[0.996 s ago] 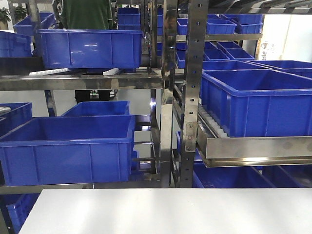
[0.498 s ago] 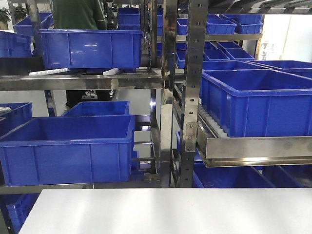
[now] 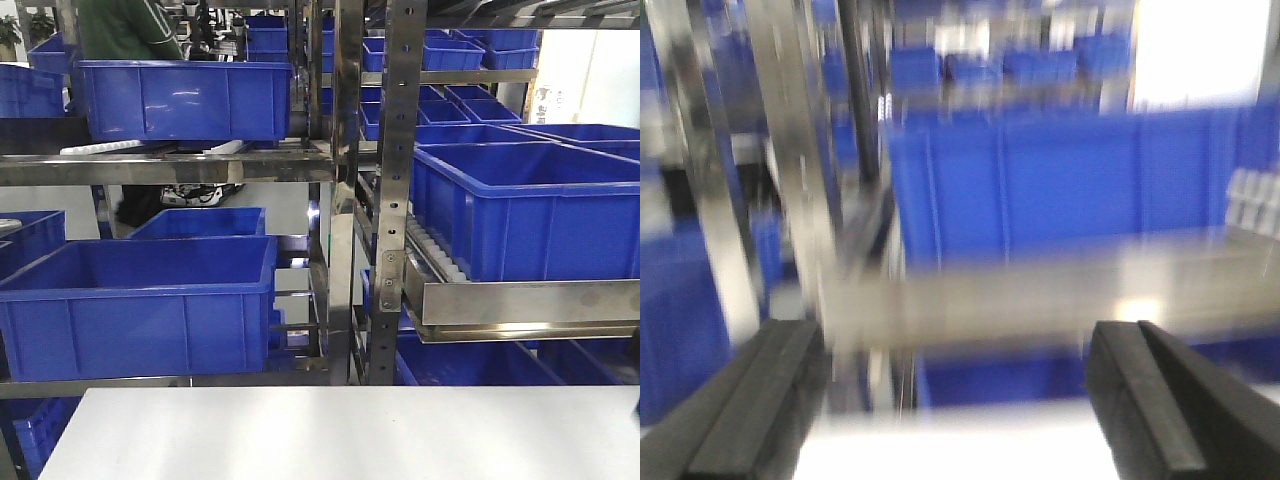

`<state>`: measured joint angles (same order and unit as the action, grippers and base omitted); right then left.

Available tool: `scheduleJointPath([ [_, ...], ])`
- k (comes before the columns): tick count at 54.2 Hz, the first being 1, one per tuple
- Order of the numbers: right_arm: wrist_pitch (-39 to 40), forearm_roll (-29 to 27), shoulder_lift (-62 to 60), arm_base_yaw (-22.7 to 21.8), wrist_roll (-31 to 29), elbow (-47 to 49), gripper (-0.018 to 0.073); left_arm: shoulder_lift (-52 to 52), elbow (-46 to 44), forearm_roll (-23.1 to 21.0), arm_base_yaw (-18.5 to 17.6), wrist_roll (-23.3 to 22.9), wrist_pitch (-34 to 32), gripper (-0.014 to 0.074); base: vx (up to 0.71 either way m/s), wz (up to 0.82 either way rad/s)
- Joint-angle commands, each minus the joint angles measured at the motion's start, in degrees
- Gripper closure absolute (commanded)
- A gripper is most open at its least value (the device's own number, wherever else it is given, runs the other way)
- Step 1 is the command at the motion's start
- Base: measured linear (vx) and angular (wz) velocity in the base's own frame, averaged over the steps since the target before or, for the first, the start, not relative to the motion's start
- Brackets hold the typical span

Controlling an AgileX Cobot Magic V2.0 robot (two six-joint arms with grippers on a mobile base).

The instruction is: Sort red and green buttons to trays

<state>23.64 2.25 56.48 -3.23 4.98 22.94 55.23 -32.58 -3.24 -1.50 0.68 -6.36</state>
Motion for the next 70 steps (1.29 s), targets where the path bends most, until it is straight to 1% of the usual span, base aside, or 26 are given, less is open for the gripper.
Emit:
scheduleJointPath([
  [1,11.0,7.6,6.5,-0.2,4.3,-4.5,-0.0015,-0.5,-2.0,-0.1,-0.3,-0.7,-5.0,0.0073,0.0,0.0],
  [6,21.8,15.4,13.7,-0.2,6.3,-10.0,-0.0005,-0.5,-2.0,-0.1,-0.3,-0.7,-5.0,0.0073,0.0,0.0],
  [10,30.2,19.3,20.9,-0.2,6.4,-12.6,-0.0005,-0.5,-2.0,-0.1,-0.3,-0.7,-5.0,0.0073,0.0,0.0],
  [14,36.0,20.7,27.8,-0.2,6.4,-12.8,-0.0005,-0.5,-2.0,-0.1,-0.3,-0.7,-5.0,0.0073,0.0,0.0],
  [18,43.5,21.0,34.6,-0.2,6.1,-12.8,-0.0005,-0.5,-2.0,-0.1,-0.3,-0.7,-5.0,0.0073,0.0,0.0],
  [23,52.8,20.8,41.1,-0.2,4.0,-12.8,-0.0005,-0.5,-2.0,-0.1,-0.3,-0.7,-5.0,0.0073,0.0,0.0],
  [28,53.0,21.2,44.8,-0.2,0.7,-12.3,-0.0005,-0.5,-2.0,-0.1,-0.3,-0.7,-5.0,0.0073,0.0,0.0],
  [34,53.0,19.4,47.8,-0.2,-3.5,-11.8,-0.0005,-0.5,-2.0,-0.1,-0.3,-0.7,-5.0,0.0073,0.0,0.0],
  [48,53.0,20.3,55.4,-0.2,-3.6,-4.8,-0.0005,-0.5,-2.0,-0.1,-0.3,-0.7,-5.0,0.0073,0.0,0.0],
  [52,53.0,20.5,56.9,-0.2,-2.7,-2.6,0.0006,-0.5,-2.0,-0.1,-0.3,-0.7,-5.0,0.0073,0.0,0.0],
  [56,52.9,20.4,58.1,-0.2,-0.4,-0.8,0.0063,-0.5,-2.0,-0.1,-0.3,-0.7,-4.8,0.0073,0.0,0.0],
  [58,52.8,20.3,58.5,-0.2,1.0,-0.3,0.0115,-0.5,-2.0,-0.1,-0.3,-0.7,-4.4,0.0073,0.0,0.0],
  [62,52.9,20.3,58.8,-0.2,2.1,0.0,0.0272,-0.5,-2.0,-0.1,-0.3,-0.7,-3.5,0.0073,0.0,0.0],
  [64,52.9,20.3,58.9,-0.2,2.1,0.0,0.0381,-0.4,-2.0,0.0,-0.3,-0.4,-2.6,0.0073,0.0,0.0],
  [68,53.0,20.5,58.9,-0.2,2.1,0.0,0.0557,0.6,-2.0,0.1,-0.3,-0.4,-1.9,0.0073,0.0,0.0],
  [70,53.0,20.5,58.9,-0.2,2.2,0.0,0.0574,1.5,-1.9,0.2,-0.3,-0.4,-1.3,0.0073,0.0,0.0],
])
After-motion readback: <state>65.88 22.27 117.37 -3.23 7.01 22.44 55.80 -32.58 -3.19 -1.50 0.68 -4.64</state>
